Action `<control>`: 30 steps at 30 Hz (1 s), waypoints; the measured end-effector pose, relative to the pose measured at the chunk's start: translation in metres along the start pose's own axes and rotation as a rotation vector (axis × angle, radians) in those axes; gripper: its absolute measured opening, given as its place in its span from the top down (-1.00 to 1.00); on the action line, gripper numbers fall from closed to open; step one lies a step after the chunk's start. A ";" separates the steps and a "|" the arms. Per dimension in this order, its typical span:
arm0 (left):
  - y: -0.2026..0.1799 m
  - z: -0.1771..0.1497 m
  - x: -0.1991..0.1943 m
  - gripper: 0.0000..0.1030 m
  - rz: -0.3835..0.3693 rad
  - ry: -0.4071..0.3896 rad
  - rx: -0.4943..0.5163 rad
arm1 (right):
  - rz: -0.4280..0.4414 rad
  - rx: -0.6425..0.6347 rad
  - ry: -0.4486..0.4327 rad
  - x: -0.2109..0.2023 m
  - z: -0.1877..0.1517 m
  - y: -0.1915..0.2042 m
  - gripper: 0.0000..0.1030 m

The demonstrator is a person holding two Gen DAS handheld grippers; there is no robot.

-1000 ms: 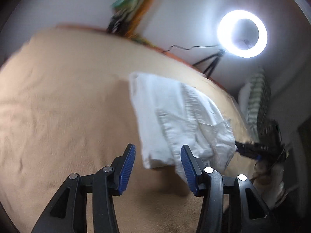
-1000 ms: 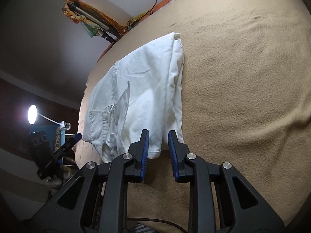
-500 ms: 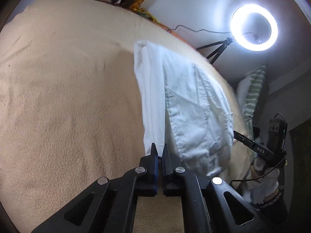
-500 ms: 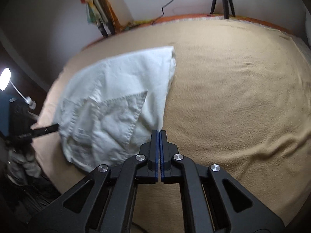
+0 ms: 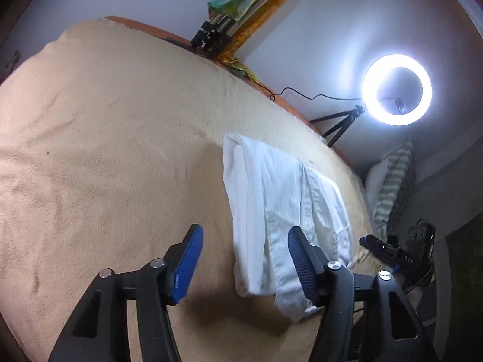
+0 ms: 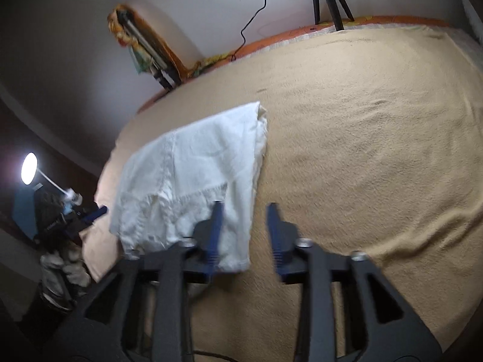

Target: Fold small clothes

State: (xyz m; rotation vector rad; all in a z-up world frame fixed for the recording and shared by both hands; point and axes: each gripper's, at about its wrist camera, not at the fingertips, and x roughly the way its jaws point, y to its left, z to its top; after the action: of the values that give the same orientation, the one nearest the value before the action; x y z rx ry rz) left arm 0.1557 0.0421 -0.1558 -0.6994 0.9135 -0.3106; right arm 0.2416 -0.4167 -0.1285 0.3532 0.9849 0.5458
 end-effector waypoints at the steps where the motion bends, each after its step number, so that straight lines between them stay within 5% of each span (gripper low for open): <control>1: 0.001 0.002 0.005 -0.26 -0.012 0.009 -0.015 | 0.016 0.002 0.001 0.004 0.002 -0.001 0.12; 12: 0.014 0.024 0.060 -0.21 -0.052 0.095 -0.085 | 0.107 0.079 0.103 0.071 0.006 -0.029 0.11; 16: 0.012 0.027 0.069 -0.15 -0.093 0.106 -0.089 | 0.203 0.127 0.099 0.079 0.005 -0.034 0.11; 20: 0.009 0.027 0.080 0.24 -0.102 0.120 -0.079 | 0.196 0.093 0.101 0.089 0.004 -0.020 0.22; 22: 0.010 0.026 0.084 0.61 -0.121 0.134 -0.099 | 0.172 0.069 0.101 0.092 0.003 -0.010 0.35; 24: 0.004 0.024 0.085 0.68 -0.105 0.123 -0.079 | 0.139 0.034 0.091 0.091 0.002 0.001 0.57; 30: -0.022 0.028 0.065 0.81 -0.098 0.074 0.016 | 0.043 -0.078 0.031 0.069 0.001 0.038 0.73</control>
State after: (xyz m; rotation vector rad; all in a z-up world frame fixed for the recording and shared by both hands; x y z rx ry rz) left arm 0.2175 0.0029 -0.1694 -0.7231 0.9470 -0.4330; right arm 0.2624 -0.3462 -0.1556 0.2980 0.9847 0.6285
